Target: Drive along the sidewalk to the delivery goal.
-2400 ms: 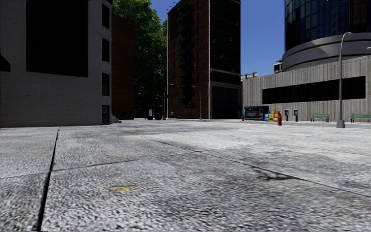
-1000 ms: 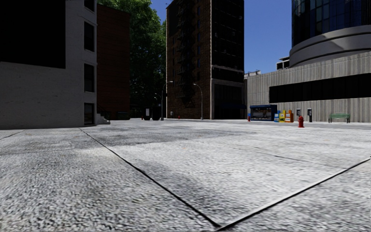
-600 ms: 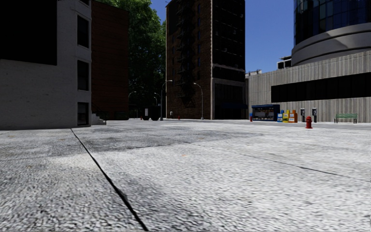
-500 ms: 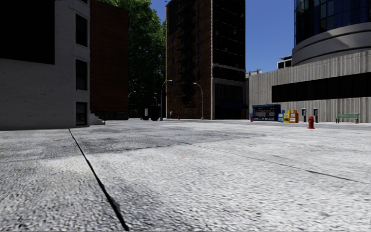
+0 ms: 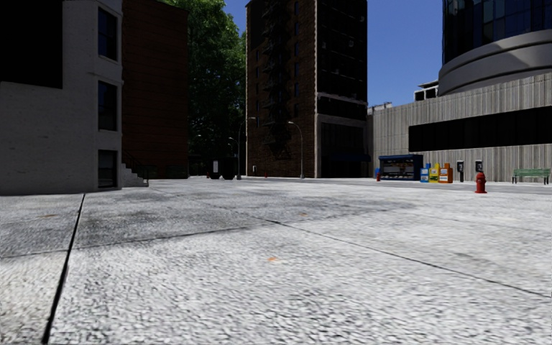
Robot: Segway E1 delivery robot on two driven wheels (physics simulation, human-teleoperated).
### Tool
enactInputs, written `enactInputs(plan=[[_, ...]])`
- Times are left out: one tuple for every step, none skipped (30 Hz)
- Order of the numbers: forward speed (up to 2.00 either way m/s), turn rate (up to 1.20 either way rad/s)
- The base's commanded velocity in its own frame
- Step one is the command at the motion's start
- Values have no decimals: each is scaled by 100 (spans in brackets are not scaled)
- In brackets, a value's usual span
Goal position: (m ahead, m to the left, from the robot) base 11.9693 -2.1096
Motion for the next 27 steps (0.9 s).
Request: enactInputs(plan=[[200, 0], [200, 0], [200, 0], [200, 0], [200, 0], [200, 0], [200, 0], [200, 0], [200, 0], [200, 0], [200, 0], [200, 0], [200, 0], [200, 0], [200, 0], [200, 0], [200, 0], [200, 0], [200, 0], [200, 0], [200, 0], [200, 0], [200, 0], [200, 0], [200, 0], [200, 0], [200, 0]])
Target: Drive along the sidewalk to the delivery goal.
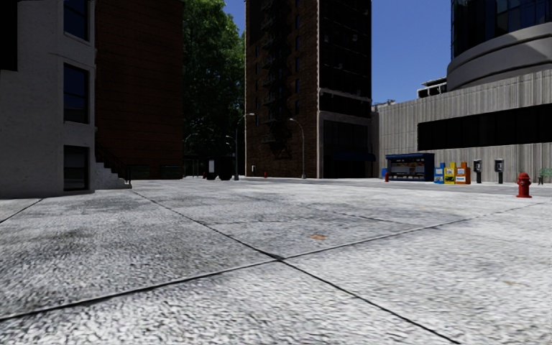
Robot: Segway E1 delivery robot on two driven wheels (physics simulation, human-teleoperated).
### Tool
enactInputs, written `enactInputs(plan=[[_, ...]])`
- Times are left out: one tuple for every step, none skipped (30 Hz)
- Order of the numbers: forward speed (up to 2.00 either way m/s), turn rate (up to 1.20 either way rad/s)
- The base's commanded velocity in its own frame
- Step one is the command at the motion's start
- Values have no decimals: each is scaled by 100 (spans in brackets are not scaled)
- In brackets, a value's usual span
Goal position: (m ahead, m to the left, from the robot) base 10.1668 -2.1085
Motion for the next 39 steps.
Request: enactInputs(plan=[[200, 0], [200, 0], [200, 0], [200, 0], [200, 0], [200, 0], [200, 0], [200, 0], [200, 0], [200, 0], [200, 0], [200, 0], [200, 0], [200, 0], [200, 0], [200, 0], [200, 0], [200, 0], [200, 0], [200, 0], [200, 0], [200, 0], [200, 0], [200, 0], [200, 0], [200, 0], [200, 0], [200, 0], [200, 0], [200, 0], [200, 0], [200, 0], [200, 0], [200, 0], [200, -78], [200, -78], [200, -120], [200, -120], [200, -120]])
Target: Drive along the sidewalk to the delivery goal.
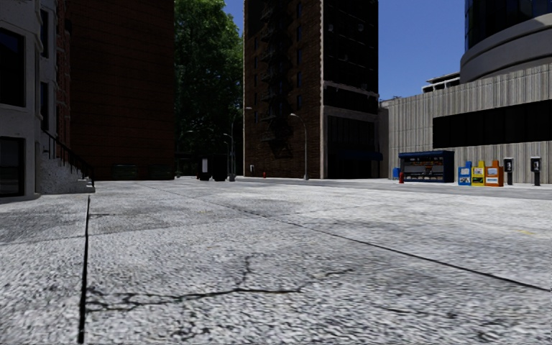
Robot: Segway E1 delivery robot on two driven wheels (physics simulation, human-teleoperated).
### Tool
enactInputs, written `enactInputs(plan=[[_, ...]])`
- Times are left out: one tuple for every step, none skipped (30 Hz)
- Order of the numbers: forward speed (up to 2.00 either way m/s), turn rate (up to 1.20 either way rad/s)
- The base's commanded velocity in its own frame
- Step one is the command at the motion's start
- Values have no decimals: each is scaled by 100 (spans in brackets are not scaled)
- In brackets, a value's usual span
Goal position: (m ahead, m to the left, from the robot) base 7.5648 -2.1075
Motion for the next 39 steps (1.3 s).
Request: enactInputs(plan=[[200, -51], [200, -3], [200, 0], [200, 0], [200, 0], [200, 0], [200, 0], [200, 0], [200, 0], [200, 0], [200, 0], [200, 0], [200, 0], [200, 0], [200, 0], [200, 0], [200, 0], [200, 0], [200, 0], [200, 0], [200, 0], [200, 0], [200, -47], [200, -120], [200, -120], [200, -117], [200, 0], [200, 0], [200, 0], [200, 0], [200, 0], [200, 0], [200, 0], [200, 0], [200, 0], [200, 0], [200, 0], [200, 0], [200, 0]])
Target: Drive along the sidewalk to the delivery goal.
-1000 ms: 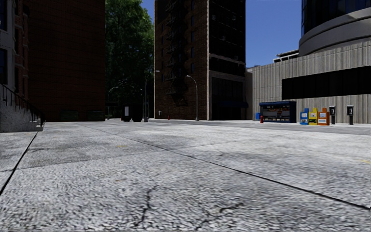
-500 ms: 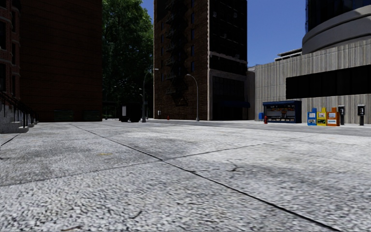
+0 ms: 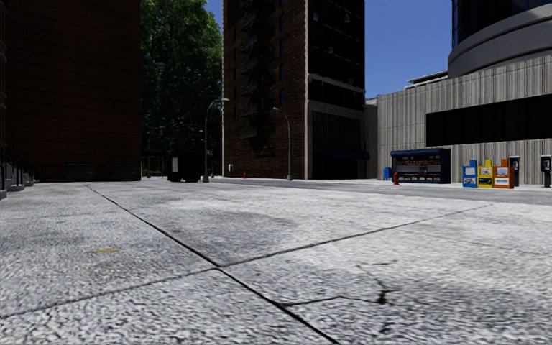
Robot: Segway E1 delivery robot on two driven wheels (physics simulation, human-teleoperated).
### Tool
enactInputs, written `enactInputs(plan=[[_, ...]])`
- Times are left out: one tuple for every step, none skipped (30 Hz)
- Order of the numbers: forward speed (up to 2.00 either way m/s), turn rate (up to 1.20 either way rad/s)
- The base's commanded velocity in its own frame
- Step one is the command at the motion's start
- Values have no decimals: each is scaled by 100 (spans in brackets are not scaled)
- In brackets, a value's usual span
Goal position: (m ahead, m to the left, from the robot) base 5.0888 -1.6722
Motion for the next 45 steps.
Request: enactInputs(plan=[[200, 0], [200, 0], [200, -24], [200, -73], [200, -120], [200, -120], [200, -120], [200, -120], [200, -120], [200, -120], [200, -120], [200, -120], [200, -120], [200, -81], [200, -22], [200, -5], [200, 0], [200, 0], [200, 0], [200, 0], [200, 0], [200, 0], [200, 0], [200, 0], [200, 0], [200, 0], [200, 0], [200, 0], [200, 0], [200, 0], [200, 0], [200, 0], [200, 0], [200, 0], [200, -49], [200, -98], [200, -120], [200, -120], [200, -120], [200, -120], [200, -120], [200, -120], [200, -120], [200, -120], [200, -120]])
